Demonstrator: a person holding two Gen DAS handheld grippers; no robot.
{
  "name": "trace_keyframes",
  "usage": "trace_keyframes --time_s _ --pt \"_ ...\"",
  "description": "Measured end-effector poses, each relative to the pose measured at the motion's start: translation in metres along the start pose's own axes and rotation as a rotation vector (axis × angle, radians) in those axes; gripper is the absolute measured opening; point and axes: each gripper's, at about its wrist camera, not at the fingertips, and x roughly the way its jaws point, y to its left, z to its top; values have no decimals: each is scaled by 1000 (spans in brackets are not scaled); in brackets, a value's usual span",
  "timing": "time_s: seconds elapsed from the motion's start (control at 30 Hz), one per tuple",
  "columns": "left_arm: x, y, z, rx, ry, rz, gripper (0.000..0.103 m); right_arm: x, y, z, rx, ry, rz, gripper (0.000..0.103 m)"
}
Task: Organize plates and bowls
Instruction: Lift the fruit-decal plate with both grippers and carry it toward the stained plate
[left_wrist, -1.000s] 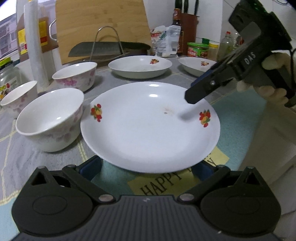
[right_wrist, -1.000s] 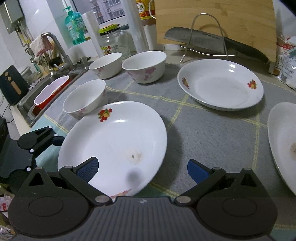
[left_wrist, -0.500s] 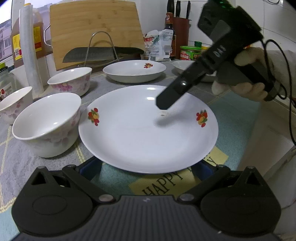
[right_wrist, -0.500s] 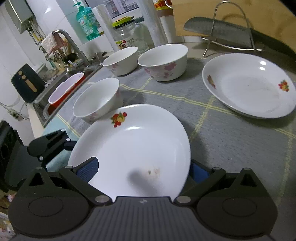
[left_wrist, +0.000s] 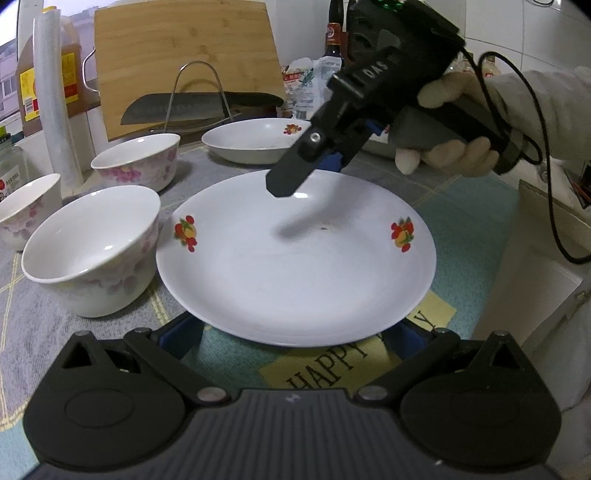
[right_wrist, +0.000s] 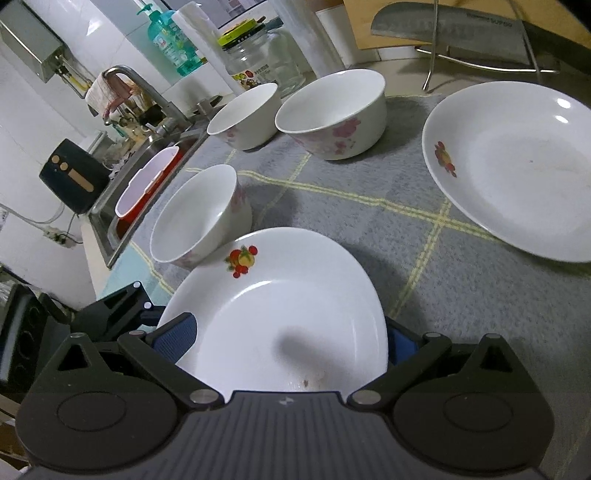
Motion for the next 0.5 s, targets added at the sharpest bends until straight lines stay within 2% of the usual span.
trace_keyframes --time_s 0.2,0.5 --pt "0 1 2 12 9 -13 103 -2 -16 8 86 27 77 103" --pt "1 2 3 32 15 -31 103 -1 -30 18 199 93 144 103"
